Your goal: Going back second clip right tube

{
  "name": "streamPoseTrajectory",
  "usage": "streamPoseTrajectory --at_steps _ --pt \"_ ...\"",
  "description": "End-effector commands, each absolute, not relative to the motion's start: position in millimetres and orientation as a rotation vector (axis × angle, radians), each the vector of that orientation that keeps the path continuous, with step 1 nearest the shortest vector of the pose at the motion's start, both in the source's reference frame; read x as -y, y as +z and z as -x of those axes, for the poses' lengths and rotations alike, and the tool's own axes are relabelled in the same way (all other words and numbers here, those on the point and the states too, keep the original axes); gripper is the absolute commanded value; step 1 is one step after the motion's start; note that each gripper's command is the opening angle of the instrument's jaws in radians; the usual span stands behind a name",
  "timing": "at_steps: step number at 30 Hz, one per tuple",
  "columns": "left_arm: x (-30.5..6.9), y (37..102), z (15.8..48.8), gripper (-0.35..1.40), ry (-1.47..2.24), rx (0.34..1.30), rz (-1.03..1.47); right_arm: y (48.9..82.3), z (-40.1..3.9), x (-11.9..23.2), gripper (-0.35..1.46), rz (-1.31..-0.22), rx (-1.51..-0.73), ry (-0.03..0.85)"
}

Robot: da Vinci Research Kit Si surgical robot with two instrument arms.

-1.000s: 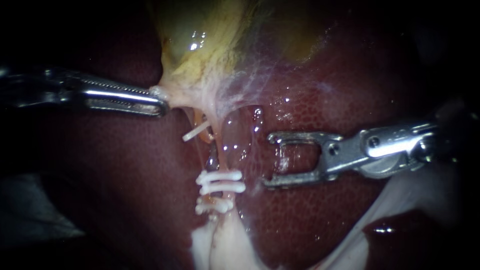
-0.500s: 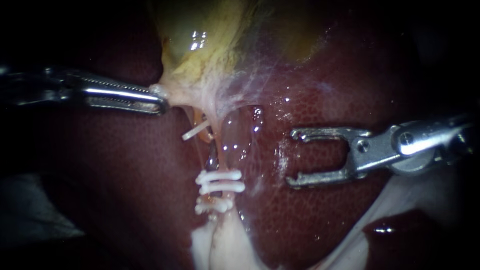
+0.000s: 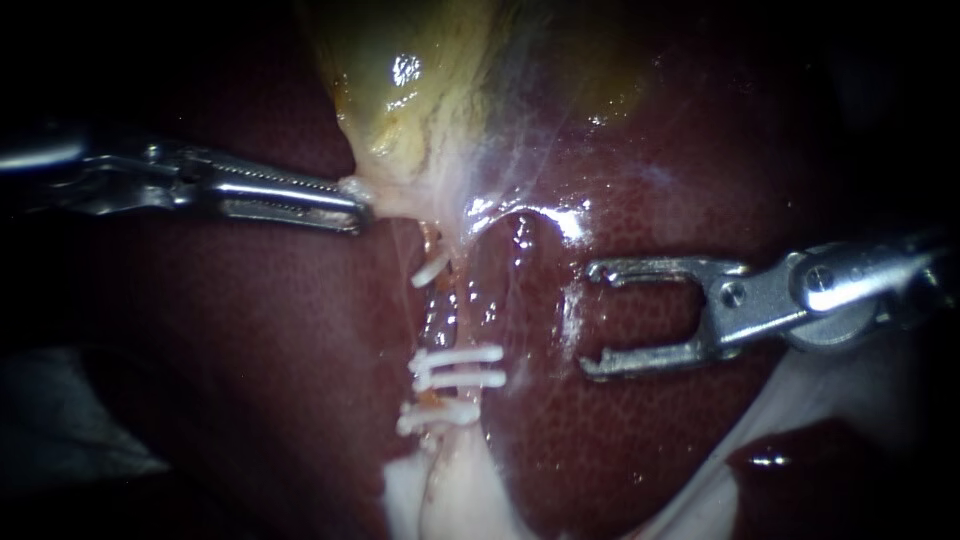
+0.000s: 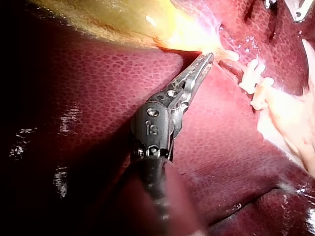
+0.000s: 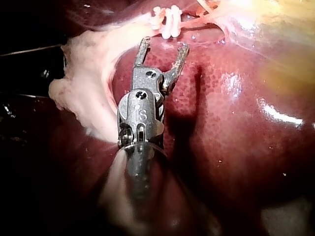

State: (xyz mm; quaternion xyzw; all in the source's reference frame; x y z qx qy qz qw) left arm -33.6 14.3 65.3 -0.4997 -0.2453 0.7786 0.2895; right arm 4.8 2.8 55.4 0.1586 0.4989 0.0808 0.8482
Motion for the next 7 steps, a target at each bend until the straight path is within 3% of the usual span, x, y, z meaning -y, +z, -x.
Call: streamPoseTrajectory --at_steps 1,7 --pt "-14.3 65.3 33.6 -0.35 2.081 0.654 1.328 55.4 -4.8 -2.8 0.50 -0.337 -1.052 0.169" --pt "-14.5 64.9 33.2 -0.35 2.080 0.659 1.329 55.4 -4.9 -2.8 0.50 -0.339 -1.053 0.168"
